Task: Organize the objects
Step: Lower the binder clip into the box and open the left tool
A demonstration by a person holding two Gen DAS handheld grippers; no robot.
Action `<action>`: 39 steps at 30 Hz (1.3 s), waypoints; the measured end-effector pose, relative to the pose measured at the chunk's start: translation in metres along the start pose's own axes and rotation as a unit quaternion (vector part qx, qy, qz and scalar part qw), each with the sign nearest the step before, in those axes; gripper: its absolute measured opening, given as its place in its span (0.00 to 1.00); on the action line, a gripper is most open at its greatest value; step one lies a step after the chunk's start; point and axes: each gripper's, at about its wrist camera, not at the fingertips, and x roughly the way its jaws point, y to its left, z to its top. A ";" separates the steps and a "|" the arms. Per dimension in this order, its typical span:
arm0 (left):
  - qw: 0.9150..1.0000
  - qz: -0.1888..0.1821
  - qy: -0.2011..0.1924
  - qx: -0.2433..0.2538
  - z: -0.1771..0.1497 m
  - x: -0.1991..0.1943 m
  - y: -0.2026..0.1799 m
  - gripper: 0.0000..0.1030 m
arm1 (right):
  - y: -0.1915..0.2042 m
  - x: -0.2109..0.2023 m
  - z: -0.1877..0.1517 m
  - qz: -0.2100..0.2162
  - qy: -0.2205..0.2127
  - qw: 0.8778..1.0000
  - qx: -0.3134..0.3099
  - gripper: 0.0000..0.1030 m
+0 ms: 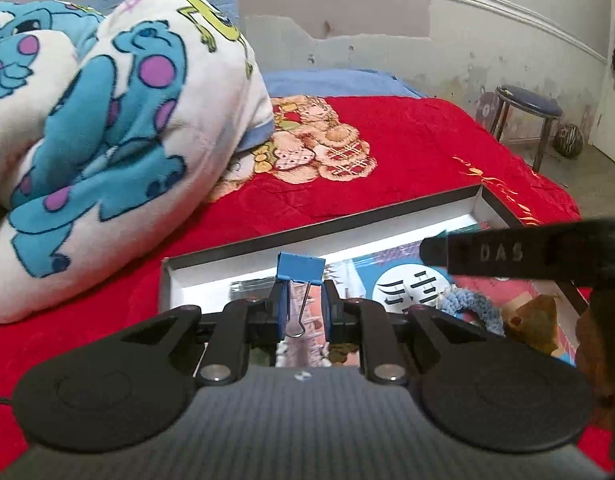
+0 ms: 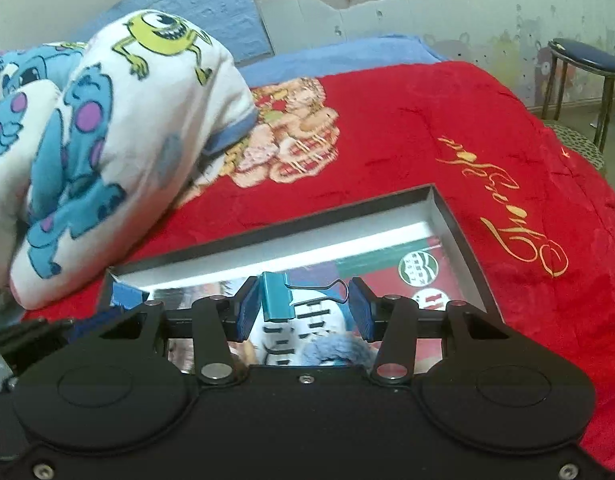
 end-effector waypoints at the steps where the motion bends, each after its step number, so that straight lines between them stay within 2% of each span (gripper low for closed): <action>1: 1.000 0.000 0.001 0.001 0.001 0.002 -0.001 0.20 | -0.001 0.002 -0.001 -0.001 0.003 1.000 0.000 0.45; 15: 1.000 -0.006 0.026 0.001 0.000 0.029 -0.007 0.21 | -0.011 0.020 -0.003 -0.003 0.019 1.000 0.007 0.45; 19: 1.000 -0.005 0.027 0.001 -0.004 0.033 -0.005 0.21 | -0.015 0.022 -0.004 0.015 0.023 1.000 0.015 0.45; 24: 0.999 -0.008 0.036 -0.008 -0.004 0.038 -0.002 0.21 | -0.014 0.024 -0.005 0.013 0.026 0.999 0.014 0.45; 29: 1.000 -0.006 0.027 0.003 -0.004 0.036 -0.005 0.26 | -0.013 0.027 -0.008 0.010 0.029 0.999 0.009 0.45; 35: 1.000 -0.006 0.021 0.004 -0.003 0.035 -0.008 0.27 | -0.013 0.028 -0.010 0.013 0.026 1.000 0.011 0.45; 36: 1.000 -0.004 0.019 0.006 -0.002 0.034 -0.008 0.28 | -0.013 0.028 -0.010 0.016 0.026 0.999 0.013 0.45; 37: 1.000 -0.004 0.017 0.007 -0.002 0.034 -0.008 0.41 | -0.014 0.028 -0.011 0.017 0.025 0.999 0.016 0.45; 39: 1.000 0.000 0.013 0.010 0.000 0.031 -0.008 0.54 | -0.015 0.027 -0.011 0.028 0.024 0.999 0.021 0.47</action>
